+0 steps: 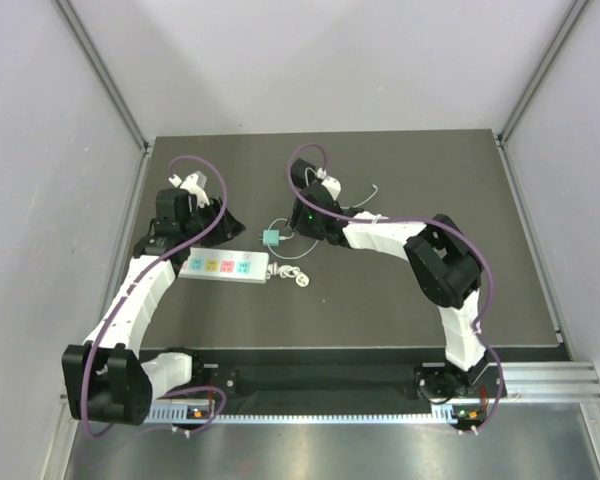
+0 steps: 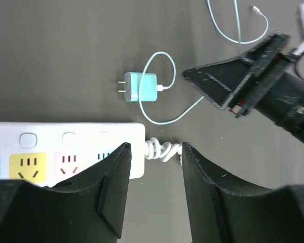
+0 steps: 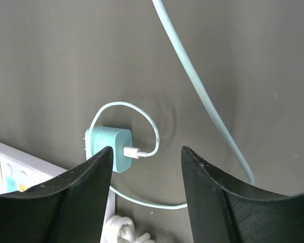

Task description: Insert the plug

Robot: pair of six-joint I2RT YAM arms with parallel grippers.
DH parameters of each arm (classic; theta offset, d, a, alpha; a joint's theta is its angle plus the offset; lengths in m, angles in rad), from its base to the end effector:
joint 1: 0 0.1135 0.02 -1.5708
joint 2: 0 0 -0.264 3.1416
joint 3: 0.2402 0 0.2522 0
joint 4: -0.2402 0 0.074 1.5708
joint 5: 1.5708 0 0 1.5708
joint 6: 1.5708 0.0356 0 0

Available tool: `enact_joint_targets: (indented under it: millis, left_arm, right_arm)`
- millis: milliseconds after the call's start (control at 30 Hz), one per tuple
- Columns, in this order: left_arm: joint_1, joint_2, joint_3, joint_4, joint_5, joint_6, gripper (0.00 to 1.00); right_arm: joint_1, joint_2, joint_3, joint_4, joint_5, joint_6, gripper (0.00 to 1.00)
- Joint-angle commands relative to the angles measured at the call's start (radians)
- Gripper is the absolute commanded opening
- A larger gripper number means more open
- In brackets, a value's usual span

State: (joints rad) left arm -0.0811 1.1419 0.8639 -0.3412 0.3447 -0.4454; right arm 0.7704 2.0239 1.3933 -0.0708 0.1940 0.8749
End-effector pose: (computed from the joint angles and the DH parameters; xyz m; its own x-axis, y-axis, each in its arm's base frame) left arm 0.2480 -0.0322 0.2817 -0.6731 -0.3521 -0.6504 0.0671 0.8467 -0.5278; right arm 0.3292 0.3099 0.1846 -0.7402 0.3311 -0.5852 -0.0149 0.8621 0.5066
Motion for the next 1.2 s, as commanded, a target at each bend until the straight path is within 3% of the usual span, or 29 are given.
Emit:
enact_joint_targets:
  millis: [0, 667, 767, 1000, 1167]
  left_arm:
    - [-0.002, 0.004, -0.002, 0.073, 0.046, 0.01, 0.49]
    - [-0.002, -0.01, -0.019, 0.07, 0.023, 0.037, 0.49]
    - [-0.002, -0.017, -0.017, 0.062, 0.025, 0.045, 0.49]
    - [-0.014, -0.011, 0.015, 0.048, 0.034, 0.042, 0.5]
    - [-0.026, 0.005, 0.07, 0.005, 0.048, 0.048, 0.5]
  right_arm:
    - [-0.003, 0.032, 0.0, 0.055, -0.033, 0.061, 0.56]
    - [-0.011, 0.127, 0.012, 0.127, -0.044, 0.147, 0.42]
    - [-0.014, 0.128, -0.007, 0.172, -0.042, 0.135, 0.33]
    - [-0.052, 0.092, -0.053, 0.408, -0.149, -0.014, 0.0]
    - [-0.097, 0.029, -0.046, 0.512, -0.264, -0.244, 0.0]
